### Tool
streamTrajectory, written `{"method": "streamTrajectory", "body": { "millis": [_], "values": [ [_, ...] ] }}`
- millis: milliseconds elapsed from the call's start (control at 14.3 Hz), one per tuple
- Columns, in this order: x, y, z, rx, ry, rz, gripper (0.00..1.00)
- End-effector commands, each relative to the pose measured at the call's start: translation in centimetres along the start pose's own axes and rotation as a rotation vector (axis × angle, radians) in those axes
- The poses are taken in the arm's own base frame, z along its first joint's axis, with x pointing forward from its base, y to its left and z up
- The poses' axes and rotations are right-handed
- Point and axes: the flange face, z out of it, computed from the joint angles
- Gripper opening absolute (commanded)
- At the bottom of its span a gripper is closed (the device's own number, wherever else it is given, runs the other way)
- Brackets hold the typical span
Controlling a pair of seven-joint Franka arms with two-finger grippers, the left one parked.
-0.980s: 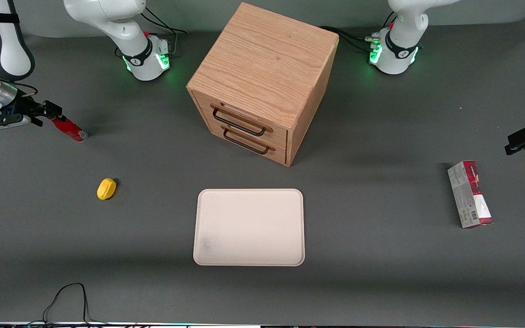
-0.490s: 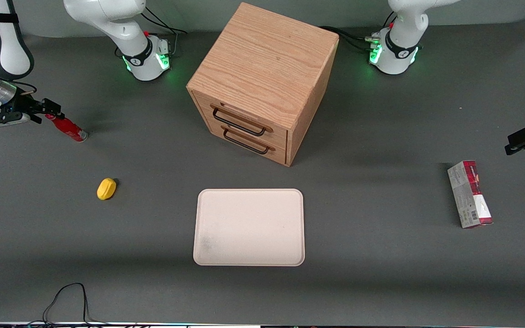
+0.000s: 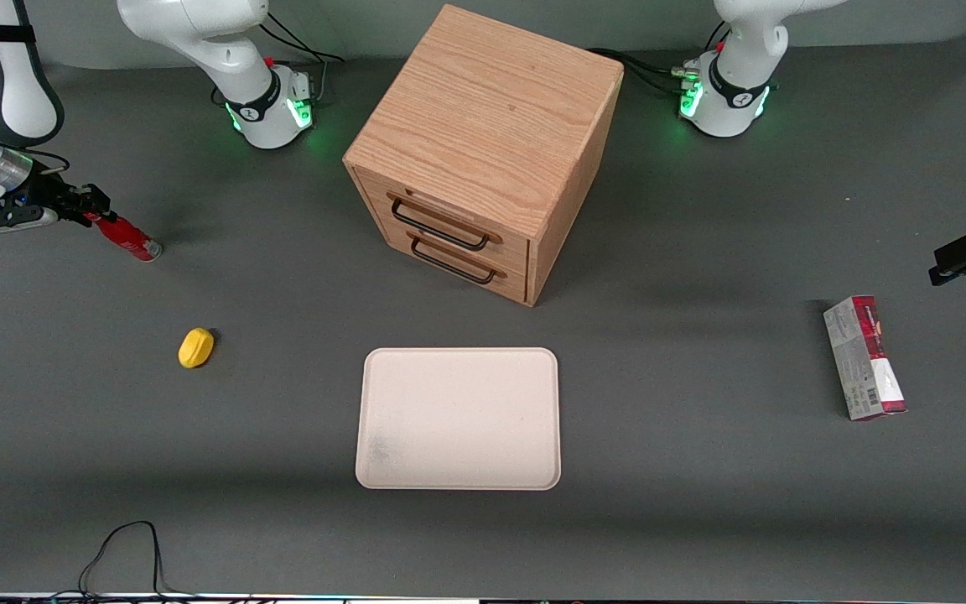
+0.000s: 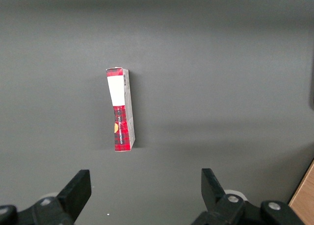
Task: Place coke bottle on tray
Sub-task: 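Close the right gripper around the neck of the red bottle, then lift the bottle and carry it with the right gripper over the tray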
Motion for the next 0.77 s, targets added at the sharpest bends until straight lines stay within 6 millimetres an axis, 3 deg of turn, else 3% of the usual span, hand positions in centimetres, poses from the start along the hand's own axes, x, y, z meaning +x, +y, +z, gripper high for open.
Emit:
{"method": "streamTrajectory", "body": {
  "millis": [0, 210, 490, 700],
  "values": [
    [0.2, -0.2, 0.3, -0.017, -0.009, 0.023, 0.0],
    [1.6, 0.2, -0.9, -0.049, -0.004, 0.044, 0.0],
    [7.9, -1.0, -5.2, -0.139, 0.007, 0.043, 0.0],
    [13.6, -3.2, -10.6, -0.085, 0.012, 0.065, 0.0]
  ]
}}
